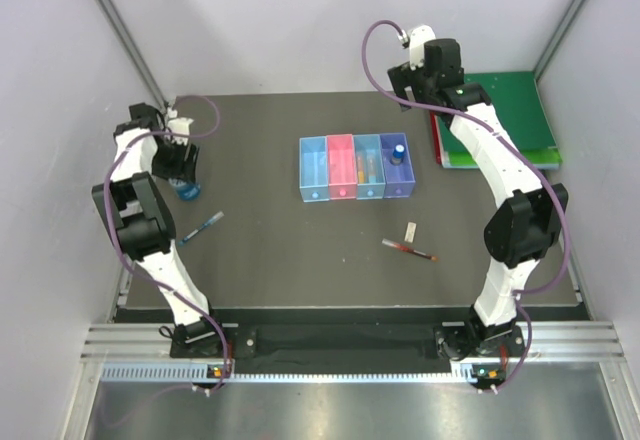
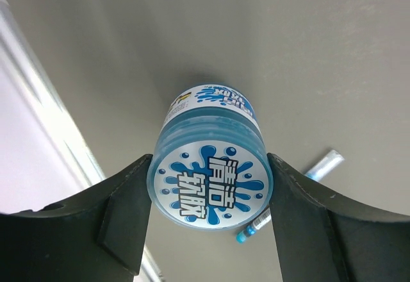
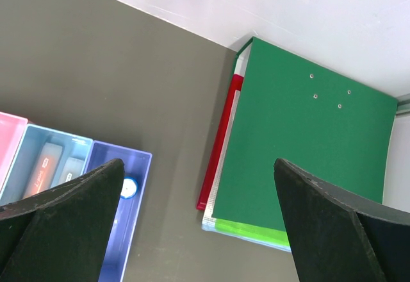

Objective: Sort the stationery into containers
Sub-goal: Pick up the storage box at the corner of the board, then place the storage box in the storage box.

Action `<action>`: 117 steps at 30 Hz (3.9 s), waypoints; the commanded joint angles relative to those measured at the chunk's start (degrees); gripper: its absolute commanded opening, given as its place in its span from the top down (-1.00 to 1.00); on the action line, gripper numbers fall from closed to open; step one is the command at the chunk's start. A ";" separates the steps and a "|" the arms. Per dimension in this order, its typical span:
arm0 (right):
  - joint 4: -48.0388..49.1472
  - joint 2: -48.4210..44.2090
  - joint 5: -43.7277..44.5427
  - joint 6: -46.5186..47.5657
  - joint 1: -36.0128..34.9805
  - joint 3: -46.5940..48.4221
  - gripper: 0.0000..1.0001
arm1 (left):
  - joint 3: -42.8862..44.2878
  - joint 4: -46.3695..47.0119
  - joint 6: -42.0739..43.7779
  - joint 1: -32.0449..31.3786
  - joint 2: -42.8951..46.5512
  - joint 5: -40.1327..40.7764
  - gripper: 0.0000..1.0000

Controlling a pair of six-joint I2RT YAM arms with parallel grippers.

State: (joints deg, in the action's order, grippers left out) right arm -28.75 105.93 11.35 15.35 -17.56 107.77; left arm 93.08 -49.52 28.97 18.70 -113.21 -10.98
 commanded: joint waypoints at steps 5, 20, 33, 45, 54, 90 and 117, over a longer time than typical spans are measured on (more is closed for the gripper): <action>1.24 -0.72 1.30 0.64 0.25 2.98 -1.00 | 12.99 -9.28 6.18 -4.63 2.55 -4.93 0.70; 1.24 -1.60 2.97 2.84 3.85 1.40 -0.99 | 33.21 -18.51 8.12 -23.08 -2.36 -7.21 0.66; 1.42 -3.54 4.20 3.81 4.99 -1.24 -0.99 | 38.49 -14.21 11.72 -34.60 -8.60 -8.71 0.62; 1.51 -4.59 4.55 3.37 5.35 -2.91 -0.99 | 39.20 -10.25 12.95 -39.26 -11.94 -10.55 0.62; 1.68 -4.68 4.64 3.01 5.87 -2.56 -0.99 | 39.11 -6.65 13.92 -39.79 -16.25 -10.55 0.63; 0.89 -1.87 4.03 1.70 5.96 0.52 -0.99 | 37.70 -2.87 17.43 -40.50 -21.27 -8.88 -0.41; -6.13 -12.67 -11.09 12.74 5.96 -17.05 -0.93 | 32.79 0.03 12.78 -40.41 -6.96 -8.18 -0.79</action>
State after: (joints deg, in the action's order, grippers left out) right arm -32.47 99.39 7.01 20.67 -12.08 94.59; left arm 127.52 -52.56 43.68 -21.54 -130.93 -18.57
